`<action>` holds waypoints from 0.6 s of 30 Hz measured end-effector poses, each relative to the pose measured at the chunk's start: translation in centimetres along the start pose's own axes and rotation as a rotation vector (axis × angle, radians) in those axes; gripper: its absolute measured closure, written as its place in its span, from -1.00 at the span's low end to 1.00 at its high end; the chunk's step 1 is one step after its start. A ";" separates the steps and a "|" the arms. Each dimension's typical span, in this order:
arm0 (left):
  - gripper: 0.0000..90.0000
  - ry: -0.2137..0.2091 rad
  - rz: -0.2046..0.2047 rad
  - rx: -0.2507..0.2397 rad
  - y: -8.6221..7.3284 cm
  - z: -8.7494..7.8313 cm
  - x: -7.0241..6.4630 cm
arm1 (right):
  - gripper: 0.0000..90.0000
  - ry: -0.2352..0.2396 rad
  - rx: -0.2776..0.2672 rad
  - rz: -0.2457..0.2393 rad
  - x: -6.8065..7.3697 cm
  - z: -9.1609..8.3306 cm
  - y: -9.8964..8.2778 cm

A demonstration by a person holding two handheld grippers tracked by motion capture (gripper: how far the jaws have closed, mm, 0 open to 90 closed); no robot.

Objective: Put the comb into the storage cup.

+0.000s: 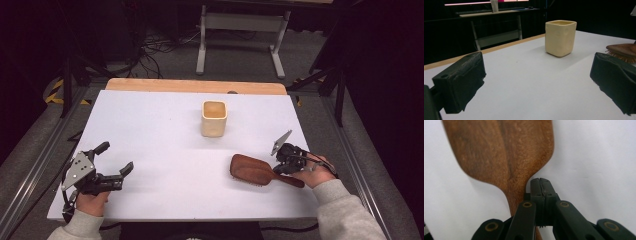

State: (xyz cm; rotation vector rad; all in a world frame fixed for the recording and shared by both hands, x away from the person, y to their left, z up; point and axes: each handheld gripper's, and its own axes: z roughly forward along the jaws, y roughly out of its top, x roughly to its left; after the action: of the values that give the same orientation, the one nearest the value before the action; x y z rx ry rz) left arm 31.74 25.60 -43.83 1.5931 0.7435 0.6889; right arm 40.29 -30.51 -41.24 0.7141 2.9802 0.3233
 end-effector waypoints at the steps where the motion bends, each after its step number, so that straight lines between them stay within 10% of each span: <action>1: -0.98 0.000 0.000 0.001 0.0 0.0 0.0 | 1.00 0.006 -0.001 0.000 0.2 -0.1 -0.1; 18: -0.98 -0.003 0.000 -0.001 0.0 0.1 -0.1 | 1.00 0.049 0.001 -0.020 2.3 -0.1 -1.1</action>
State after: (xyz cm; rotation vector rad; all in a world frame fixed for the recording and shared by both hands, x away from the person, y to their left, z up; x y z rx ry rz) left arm 31.75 25.47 -43.87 1.5930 0.7406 0.6869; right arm 37.75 -30.41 -41.39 0.6852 3.0318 0.3434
